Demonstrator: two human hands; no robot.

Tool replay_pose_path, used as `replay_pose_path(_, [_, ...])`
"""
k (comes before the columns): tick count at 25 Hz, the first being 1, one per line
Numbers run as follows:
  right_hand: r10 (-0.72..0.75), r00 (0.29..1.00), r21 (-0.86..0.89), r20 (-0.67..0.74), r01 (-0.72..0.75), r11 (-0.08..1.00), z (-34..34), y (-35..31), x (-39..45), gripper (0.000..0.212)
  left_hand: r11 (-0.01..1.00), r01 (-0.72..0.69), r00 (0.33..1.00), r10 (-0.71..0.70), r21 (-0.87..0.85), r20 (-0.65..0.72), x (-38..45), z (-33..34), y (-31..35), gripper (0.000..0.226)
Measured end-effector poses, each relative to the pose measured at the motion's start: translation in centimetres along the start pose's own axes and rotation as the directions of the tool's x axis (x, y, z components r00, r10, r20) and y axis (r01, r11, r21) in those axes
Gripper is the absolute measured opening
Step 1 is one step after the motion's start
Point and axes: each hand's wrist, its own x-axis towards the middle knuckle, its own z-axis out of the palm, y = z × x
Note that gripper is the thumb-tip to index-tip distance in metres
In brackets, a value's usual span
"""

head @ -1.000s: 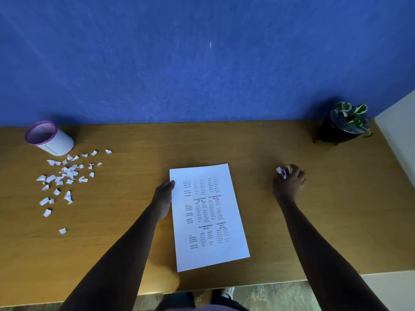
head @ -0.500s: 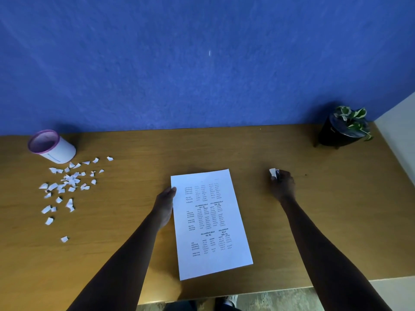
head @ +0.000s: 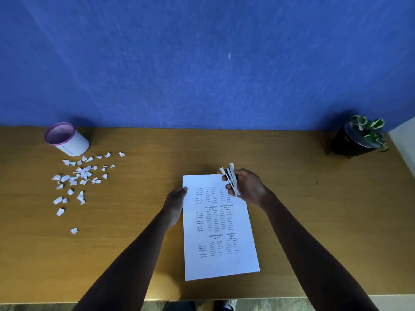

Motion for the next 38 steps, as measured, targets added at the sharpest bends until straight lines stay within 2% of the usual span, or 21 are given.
replay_pose_path(4, [0.004,0.999,-0.2,0.034,0.003,0.98,2.2,-0.4,1.7,0.054,0.999,-0.019,1.0,0.019,0.033,-0.004,0.1,0.2,-0.5,0.033])
replay_pose_path(5, [-0.033,0.999,-0.329,0.007,0.033,0.944,2.5,-0.5,2.2,0.056,0.999,-0.027,1.0,0.028,0.044,-0.005,0.0,0.2,-0.6,0.033])
replay_pose_path(6, [-0.102,0.995,-0.498,-0.02,0.079,0.864,2.8,-0.4,2.8,0.055,0.998,-0.034,0.999,0.034,0.056,-0.004,-0.1,0.2,-0.5,0.033])
replay_pose_path(8, [-0.265,0.964,-0.786,0.019,0.178,0.592,3.3,-0.4,3.6,0.047,0.996,-0.044,0.999,0.044,0.073,-0.005,-0.1,0.1,-0.6,0.034])
replay_pose_path(11, [-0.323,0.932,-0.954,0.166,0.235,0.188,4.1,-0.9,4.2,0.035,0.996,-0.057,0.998,0.058,0.07,-0.015,-0.2,0.0,-0.8,0.033])
replay_pose_path(15, [-0.295,0.902,-0.923,0.315,0.219,-0.316,5.0,-2.4,4.1,0.034,0.994,-0.088,0.996,0.089,0.061,-0.007,0.0,-0.1,-1.1,0.031])
replay_pose_path(18, [-0.258,0.875,-0.805,0.41,0.215,-0.552,5.5,-3.1,4.2,0.04,0.992,-0.081,0.997,0.083,0.095,-0.013,0.2,-0.2,-1.2,0.029])
replay_pose_path(22, [-0.194,0.897,-0.714,0.397,0.17,-0.679,5.9,-3.3,4.6,0.045,0.99,-0.072,0.997,0.076,0.123,-0.027,0.1,0.0,-1.1,0.028])
replay_pose_path(29, [-0.146,0.937,-0.687,0.316,0.12,-0.717,7.6,-3.6,5.8,0.043,0.98,-0.095,0.995,0.101,0.174,-0.024,0.1,-0.2,-1.3,0.031])
replay_pose_path(38, [0.066,0.971,-0.562,0.228,0.187,-0.806,11.1,-4.0,7.7,0.04,0.984,-0.065,0.995,0.075,0.167,-0.059,-0.6,0.2,-0.5,0.028])
